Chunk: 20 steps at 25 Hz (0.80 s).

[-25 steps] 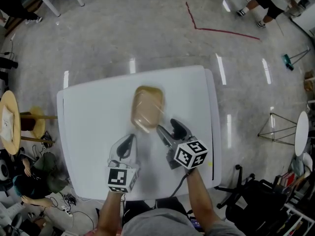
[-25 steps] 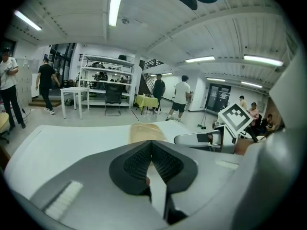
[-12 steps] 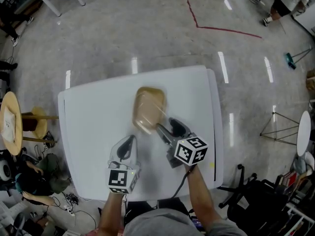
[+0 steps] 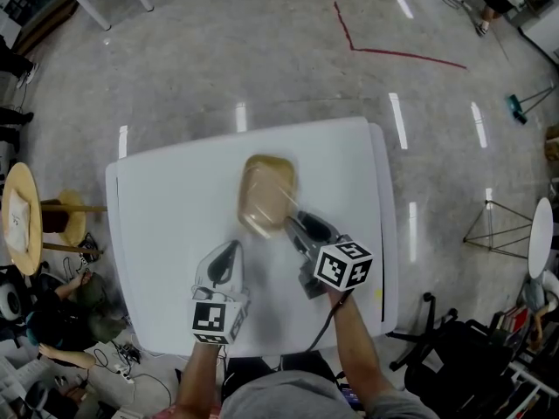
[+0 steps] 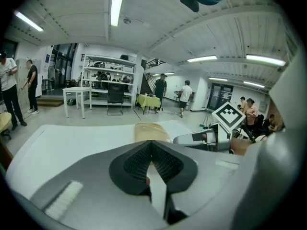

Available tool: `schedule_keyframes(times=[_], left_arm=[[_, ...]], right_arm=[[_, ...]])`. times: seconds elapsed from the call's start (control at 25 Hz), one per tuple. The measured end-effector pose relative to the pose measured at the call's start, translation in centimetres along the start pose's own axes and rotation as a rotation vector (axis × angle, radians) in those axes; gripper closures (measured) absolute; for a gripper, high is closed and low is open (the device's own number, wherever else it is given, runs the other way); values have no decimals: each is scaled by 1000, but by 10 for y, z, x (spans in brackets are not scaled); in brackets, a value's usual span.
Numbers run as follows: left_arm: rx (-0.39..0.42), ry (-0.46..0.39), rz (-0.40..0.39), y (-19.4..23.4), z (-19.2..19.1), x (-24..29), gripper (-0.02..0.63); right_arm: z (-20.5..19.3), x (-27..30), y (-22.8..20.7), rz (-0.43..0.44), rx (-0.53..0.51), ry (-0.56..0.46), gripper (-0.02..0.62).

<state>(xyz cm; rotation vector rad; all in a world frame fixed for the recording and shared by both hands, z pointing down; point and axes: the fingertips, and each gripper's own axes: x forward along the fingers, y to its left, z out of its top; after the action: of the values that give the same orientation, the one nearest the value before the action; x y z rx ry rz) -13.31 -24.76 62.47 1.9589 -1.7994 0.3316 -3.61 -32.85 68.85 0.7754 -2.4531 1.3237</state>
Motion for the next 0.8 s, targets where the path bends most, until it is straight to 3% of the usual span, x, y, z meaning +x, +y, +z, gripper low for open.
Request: schedule_keyframes(times=[0.8], left_arm=[[12, -24, 14, -1, 5, -20, 595]], right_arm=[[4, -14, 7, -16, 35, -41, 540]])
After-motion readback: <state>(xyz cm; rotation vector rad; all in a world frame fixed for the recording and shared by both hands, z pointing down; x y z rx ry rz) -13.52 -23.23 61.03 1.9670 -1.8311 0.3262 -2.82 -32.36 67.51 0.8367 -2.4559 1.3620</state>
